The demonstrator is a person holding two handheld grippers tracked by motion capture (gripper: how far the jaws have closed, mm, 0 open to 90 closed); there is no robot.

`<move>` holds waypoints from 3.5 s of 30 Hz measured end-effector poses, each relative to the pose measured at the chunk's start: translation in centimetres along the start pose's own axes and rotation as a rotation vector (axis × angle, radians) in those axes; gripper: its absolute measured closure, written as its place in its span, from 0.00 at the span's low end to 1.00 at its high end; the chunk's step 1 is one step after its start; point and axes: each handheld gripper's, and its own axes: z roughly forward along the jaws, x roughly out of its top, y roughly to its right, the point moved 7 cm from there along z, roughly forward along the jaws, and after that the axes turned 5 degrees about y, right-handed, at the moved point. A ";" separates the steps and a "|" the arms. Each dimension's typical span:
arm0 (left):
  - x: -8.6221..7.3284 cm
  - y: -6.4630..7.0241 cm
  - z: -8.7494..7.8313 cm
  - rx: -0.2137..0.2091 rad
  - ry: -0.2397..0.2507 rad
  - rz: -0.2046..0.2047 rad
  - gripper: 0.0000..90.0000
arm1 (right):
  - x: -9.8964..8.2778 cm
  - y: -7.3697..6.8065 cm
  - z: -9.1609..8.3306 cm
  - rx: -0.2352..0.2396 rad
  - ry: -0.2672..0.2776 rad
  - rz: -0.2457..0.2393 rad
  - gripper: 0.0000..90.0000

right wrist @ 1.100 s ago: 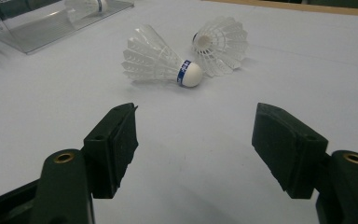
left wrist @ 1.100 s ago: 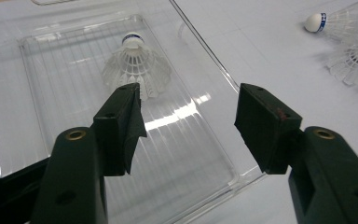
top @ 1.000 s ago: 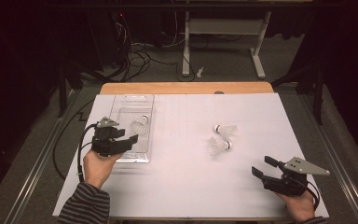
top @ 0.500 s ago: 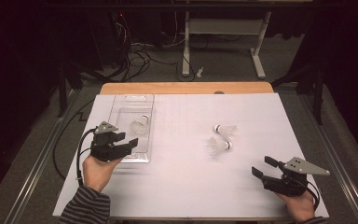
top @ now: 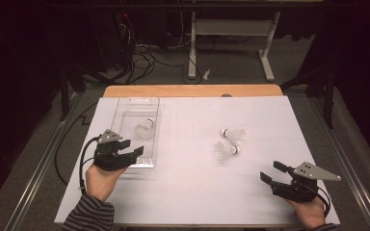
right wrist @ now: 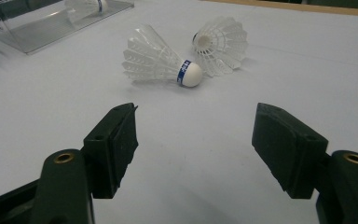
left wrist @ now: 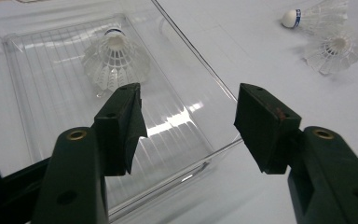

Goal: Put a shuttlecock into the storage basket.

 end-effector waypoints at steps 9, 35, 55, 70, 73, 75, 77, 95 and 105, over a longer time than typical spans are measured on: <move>-0.4 0.4 -0.2 -0.014 0.012 0.001 0.46 | 0.0 -0.1 0.0 0.000 -0.002 0.001 0.35; -1.7 1.1 -0.9 -0.052 0.060 -0.003 0.43 | 0.0 -0.1 0.0 0.002 -0.002 -0.002 0.35; -3.1 1.5 -1.2 -0.077 0.098 0.000 0.44 | -0.1 0.1 0.1 -0.006 -0.006 0.008 0.35; -3.5 1.6 -0.9 -0.094 0.088 0.004 0.43 | -0.1 0.1 0.0 -0.005 -0.003 0.004 0.35; -3.6 1.8 -0.9 -0.087 0.074 0.008 0.43 | -0.1 0.1 0.0 -0.007 -0.003 0.006 0.35; -3.6 1.8 -1.0 -0.089 0.076 0.006 0.43 | -0.1 0.1 0.0 -0.006 -0.005 0.008 0.35; -3.6 1.9 -1.0 -0.090 0.076 0.008 0.43 | -0.1 0.1 0.0 -0.005 -0.004 0.007 0.35; -3.1 3.7 0.4 -0.135 0.046 0.038 0.44 | -0.1 0.1 -0.2 -0.006 0.000 0.006 0.35; -2.3 4.6 0.7 -0.153 0.043 0.042 0.45 | 0.0 0.0 -0.2 -0.003 0.001 0.000 0.35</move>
